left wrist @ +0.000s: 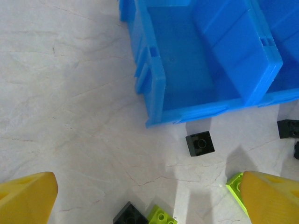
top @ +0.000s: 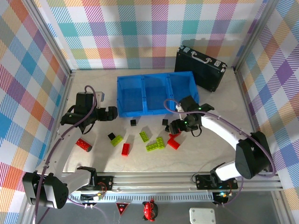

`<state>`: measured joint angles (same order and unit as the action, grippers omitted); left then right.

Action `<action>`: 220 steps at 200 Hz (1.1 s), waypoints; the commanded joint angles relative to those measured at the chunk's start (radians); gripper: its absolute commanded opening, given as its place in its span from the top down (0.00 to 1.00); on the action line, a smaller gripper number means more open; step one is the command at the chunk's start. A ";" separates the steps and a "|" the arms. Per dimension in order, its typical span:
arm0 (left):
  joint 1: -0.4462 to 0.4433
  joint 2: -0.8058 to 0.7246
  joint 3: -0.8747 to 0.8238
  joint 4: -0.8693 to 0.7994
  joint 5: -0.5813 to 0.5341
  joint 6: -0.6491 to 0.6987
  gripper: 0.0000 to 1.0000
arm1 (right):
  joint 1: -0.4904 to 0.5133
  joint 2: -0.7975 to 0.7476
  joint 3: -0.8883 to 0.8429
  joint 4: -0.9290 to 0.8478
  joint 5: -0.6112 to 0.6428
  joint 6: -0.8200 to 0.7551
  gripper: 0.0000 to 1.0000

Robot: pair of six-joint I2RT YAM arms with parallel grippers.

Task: Sort the legos into containers by color
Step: Pick up the lego from the center of the table.

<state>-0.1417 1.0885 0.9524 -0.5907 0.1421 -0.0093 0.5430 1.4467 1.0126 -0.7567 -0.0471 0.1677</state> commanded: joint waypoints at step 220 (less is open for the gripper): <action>-0.006 -0.010 0.003 -0.001 -0.022 0.041 0.00 | 0.144 0.346 0.193 -0.096 0.195 -0.177 0.15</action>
<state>-0.1417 1.0889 0.9524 -0.5922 0.1299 0.0166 0.6804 1.7638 1.1748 -0.8322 0.1669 0.0055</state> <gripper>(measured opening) 0.997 0.864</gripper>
